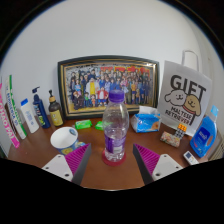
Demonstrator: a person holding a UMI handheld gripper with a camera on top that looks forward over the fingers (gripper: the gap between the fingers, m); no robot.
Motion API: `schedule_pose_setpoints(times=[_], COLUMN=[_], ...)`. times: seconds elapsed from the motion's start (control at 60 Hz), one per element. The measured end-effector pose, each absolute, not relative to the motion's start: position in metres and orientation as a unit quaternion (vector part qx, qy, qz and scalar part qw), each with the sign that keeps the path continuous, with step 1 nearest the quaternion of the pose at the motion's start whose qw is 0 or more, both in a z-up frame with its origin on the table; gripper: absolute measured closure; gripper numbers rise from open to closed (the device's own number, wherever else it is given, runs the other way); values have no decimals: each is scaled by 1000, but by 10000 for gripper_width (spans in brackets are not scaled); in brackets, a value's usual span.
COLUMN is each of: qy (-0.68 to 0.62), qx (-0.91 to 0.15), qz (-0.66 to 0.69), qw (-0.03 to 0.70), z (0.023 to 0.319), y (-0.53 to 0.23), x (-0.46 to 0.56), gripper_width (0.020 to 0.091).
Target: Pour water
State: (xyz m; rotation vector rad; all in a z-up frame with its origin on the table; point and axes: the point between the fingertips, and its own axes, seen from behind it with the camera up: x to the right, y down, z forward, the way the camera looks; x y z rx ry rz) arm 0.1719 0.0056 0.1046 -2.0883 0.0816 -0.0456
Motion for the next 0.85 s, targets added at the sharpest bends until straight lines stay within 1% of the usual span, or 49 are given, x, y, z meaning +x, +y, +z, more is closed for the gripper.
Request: schedule_pose_setpoints(times=[0.05,0.233,0.3,0.367,0.5,0.583,0.85], qy=[26,17,16,11,-2,-5,-9], qx=[-875,-890,-892,-892,-887,-884,-880], qz=[-28,-44,-39,-39,-54,-57,-60], qw=[483,453,450,450,459,464,472], z=[112,162,178,193,216,225,237], y=[-18,-110,-140,-166,-204,-220,-240], x=[166,134,120,108,95,90,83], gripper_width=[250,245,253,246,251,250,250])
